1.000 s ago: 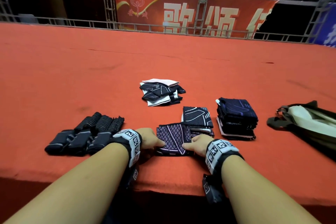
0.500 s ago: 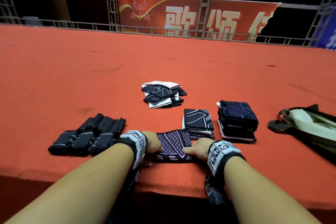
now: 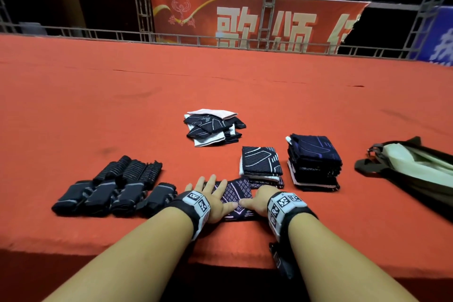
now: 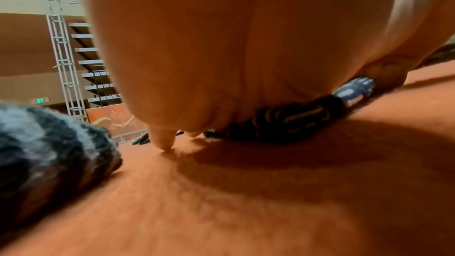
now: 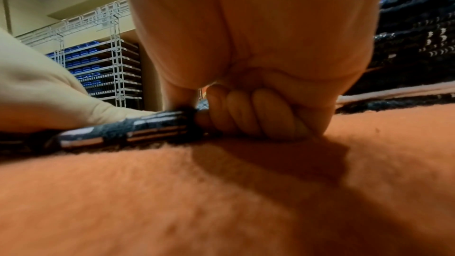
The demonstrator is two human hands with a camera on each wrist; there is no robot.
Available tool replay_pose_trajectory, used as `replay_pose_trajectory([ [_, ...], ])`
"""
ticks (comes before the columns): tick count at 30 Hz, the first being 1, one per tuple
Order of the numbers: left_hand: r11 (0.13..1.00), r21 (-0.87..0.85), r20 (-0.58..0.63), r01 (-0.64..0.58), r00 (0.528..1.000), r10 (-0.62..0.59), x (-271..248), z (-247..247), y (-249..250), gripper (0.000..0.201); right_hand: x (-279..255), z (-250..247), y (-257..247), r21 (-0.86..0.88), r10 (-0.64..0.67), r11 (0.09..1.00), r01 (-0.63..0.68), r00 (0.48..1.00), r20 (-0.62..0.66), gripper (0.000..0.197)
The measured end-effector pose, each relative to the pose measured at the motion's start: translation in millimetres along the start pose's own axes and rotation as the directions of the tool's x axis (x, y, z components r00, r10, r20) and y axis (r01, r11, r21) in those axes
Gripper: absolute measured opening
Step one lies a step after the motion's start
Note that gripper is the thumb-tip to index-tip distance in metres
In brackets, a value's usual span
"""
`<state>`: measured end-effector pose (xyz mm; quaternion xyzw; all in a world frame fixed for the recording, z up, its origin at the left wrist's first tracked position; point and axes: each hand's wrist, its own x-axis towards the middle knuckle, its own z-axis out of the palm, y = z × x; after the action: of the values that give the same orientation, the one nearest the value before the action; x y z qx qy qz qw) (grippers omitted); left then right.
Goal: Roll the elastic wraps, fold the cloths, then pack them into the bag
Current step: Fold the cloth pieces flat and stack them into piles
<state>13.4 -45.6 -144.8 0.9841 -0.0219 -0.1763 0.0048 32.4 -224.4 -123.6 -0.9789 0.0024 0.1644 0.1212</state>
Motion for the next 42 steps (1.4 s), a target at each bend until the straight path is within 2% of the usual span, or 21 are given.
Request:
replay_pose_trajectory([
  [3,1.000,0.006,0.019,0.011,1.000,-0.011,7.0,2.0,-4.0,0.090,0.2,-6.2,6.6,0.038,-0.009,0.999,0.008,1.000,0.010,0.052],
  [6,1.000,-0.002,0.014,0.005,1.000,-0.005,10.0,1.5,-5.4,0.092,-2.2,-6.6,15.8,0.133,-0.082,0.987,0.087,0.996,-0.036,0.043],
  [8,1.000,-0.003,0.007,0.000,1.000,0.000,10.6,2.0,-5.5,0.092,-6.0,-4.5,21.6,0.181,-0.187,0.964,0.194,0.981,-0.056,0.055],
  [10,1.000,0.006,0.007,-0.003,1.000,0.003,11.6,2.5,-5.8,0.093,-9.1,-2.8,23.8,0.191,-0.292,0.937,0.293,0.956,-0.035,0.083],
  [11,1.000,0.011,0.013,-0.001,1.000,0.001,11.7,2.0,-6.2,0.093,-8.5,-2.0,23.5,0.174,-0.325,0.931,0.321,0.946,-0.010,0.091],
  [13,1.000,0.016,0.027,-0.005,1.000,0.004,12.3,-0.1,-6.0,0.093,-2.9,-0.1,22.6,0.119,-0.353,0.930,0.346,0.935,0.035,0.097],
  [19,1.000,0.016,0.049,-0.013,0.999,0.012,11.6,-4.7,-6.6,0.093,14.8,2.3,21.0,-0.018,-0.323,0.945,0.328,0.939,0.120,0.110],
  [24,1.000,-0.008,0.062,-0.019,0.998,0.020,10.7,-6.5,-9.6,0.093,18.8,-0.8,27.4,0.018,-0.356,0.934,0.356,0.928,0.112,0.110],
  [30,0.999,-0.044,0.030,-0.027,0.999,0.029,8.1,-7.6,-7.7,0.089,-4.2,-10.7,31.3,0.116,-0.348,0.934,0.339,0.935,0.064,0.090],
  [32,0.996,-0.082,-0.007,-0.035,0.999,0.035,8.7,-13.3,-6.5,0.078,-5.3,-7.4,37.8,0.219,-0.311,0.928,0.301,0.950,0.011,0.087],
  [35,0.986,-0.161,-0.140,-0.054,0.990,0.032,8.6,-29.5,-4.7,0.046,-6.1,0.2,39.5,0.387,-0.201,0.900,0.201,0.979,-0.041,0.071],
  [37,0.985,-0.170,-0.190,-0.041,0.982,0.008,5.1,-41.0,-3.1,0.041,-7.7,3.2,37.5,0.443,-0.138,0.886,0.138,0.990,-0.032,0.059],
  [39,0.984,-0.169,-0.193,-0.051,0.981,0.018,-1.2,-53.8,-1.4,0.041,-9.8,4.8,35.7,0.471,-0.113,0.876,0.102,0.994,-0.006,0.051],
  [42,0.959,-0.247,-0.162,-0.141,0.981,0.103,-12.2,-77.8,-1.2,0.022,-19.8,1.4,32.2,0.470,-0.122,0.876,0.111,0.993,-0.008,0.024],
])
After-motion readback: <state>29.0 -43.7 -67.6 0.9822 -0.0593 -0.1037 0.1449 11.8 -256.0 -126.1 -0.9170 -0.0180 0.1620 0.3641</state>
